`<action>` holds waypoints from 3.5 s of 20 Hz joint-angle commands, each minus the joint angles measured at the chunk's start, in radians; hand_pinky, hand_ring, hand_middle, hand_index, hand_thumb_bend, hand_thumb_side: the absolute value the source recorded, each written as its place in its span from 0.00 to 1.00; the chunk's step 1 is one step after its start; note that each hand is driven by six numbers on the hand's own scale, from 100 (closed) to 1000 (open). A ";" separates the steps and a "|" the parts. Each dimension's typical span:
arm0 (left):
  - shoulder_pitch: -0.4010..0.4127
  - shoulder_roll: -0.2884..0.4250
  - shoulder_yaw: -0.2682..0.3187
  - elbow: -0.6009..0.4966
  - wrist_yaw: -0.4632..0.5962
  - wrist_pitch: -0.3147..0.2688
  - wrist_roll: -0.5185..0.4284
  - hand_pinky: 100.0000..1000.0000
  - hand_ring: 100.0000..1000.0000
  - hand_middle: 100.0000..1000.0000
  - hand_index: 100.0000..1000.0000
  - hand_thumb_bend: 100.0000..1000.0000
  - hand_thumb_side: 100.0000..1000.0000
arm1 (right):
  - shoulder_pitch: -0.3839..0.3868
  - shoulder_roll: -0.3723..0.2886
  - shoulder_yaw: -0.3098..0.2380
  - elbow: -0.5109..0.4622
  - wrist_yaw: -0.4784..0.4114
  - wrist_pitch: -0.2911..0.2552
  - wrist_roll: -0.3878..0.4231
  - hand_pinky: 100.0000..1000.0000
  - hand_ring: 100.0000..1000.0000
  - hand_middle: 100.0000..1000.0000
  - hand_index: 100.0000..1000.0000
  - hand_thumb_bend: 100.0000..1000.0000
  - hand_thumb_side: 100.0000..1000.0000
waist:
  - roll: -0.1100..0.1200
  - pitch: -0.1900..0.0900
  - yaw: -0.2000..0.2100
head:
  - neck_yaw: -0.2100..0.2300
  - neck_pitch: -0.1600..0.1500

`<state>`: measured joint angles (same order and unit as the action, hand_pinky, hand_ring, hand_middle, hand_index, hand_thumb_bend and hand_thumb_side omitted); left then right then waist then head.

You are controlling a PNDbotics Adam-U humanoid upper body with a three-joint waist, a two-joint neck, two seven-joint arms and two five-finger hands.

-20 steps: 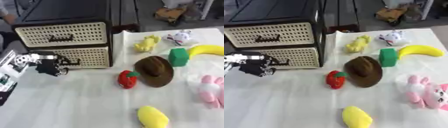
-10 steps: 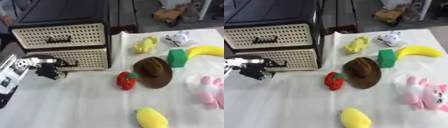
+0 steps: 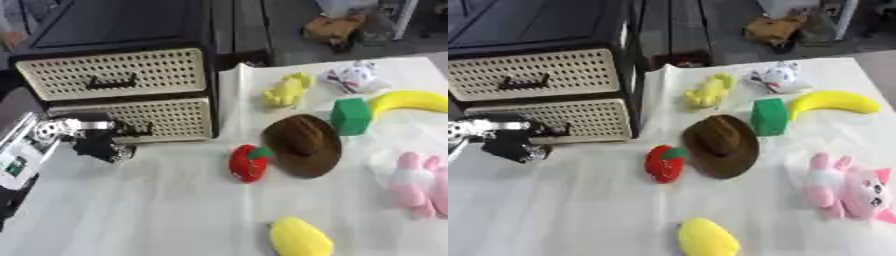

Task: Pick up objects from table and place into drawer.

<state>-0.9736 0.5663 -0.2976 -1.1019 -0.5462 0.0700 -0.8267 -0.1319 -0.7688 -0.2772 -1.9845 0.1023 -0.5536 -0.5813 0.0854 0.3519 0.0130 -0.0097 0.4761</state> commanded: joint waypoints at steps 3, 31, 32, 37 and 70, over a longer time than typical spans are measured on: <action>-0.008 0.017 0.009 -0.011 -0.008 -0.009 0.006 0.06 0.08 0.09 0.84 0.00 0.53 | -0.004 -0.017 -0.008 -0.016 -0.002 -0.004 -0.002 0.60 0.88 0.55 0.73 0.21 1.00 | -0.005 -0.017 0.004 | 0.002 -0.002; 0.144 0.152 -0.075 -0.350 0.035 0.039 0.082 0.06 0.09 0.10 0.74 0.00 0.53 | 0.007 -0.023 -0.015 -0.016 -0.011 -0.001 -0.009 0.60 0.88 0.55 0.73 0.20 1.00 | -0.011 -0.033 0.043 | -0.013 0.005; 0.149 0.155 -0.077 -0.360 0.043 0.045 0.087 0.06 0.09 0.10 0.74 0.00 0.53 | 0.008 -0.022 -0.016 -0.016 -0.012 -0.001 -0.009 0.60 0.88 0.55 0.73 0.19 1.00 | -0.012 -0.034 0.043 | -0.013 0.005; 0.173 0.172 -0.096 -0.417 0.094 0.084 0.111 0.05 0.10 0.10 0.74 0.00 0.55 | 0.009 -0.021 -0.018 -0.016 -0.014 0.002 -0.012 0.61 0.88 0.55 0.73 0.19 1.00 | -0.012 -0.037 0.044 | -0.014 0.003; 0.353 0.287 -0.125 -0.702 0.168 0.208 0.241 0.04 0.11 0.10 0.73 0.00 0.55 | 0.020 -0.014 -0.025 -0.016 -0.018 0.002 -0.017 0.61 0.88 0.55 0.73 0.19 1.00 | -0.016 -0.045 0.056 | -0.008 0.000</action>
<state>-0.6133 0.8115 -0.4403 -1.7824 -0.3839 0.2742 -0.5903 -0.1099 -0.7613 -0.2897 -1.9845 0.0865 -0.5453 -0.5893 0.0728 0.3296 0.0686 -0.0191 0.4810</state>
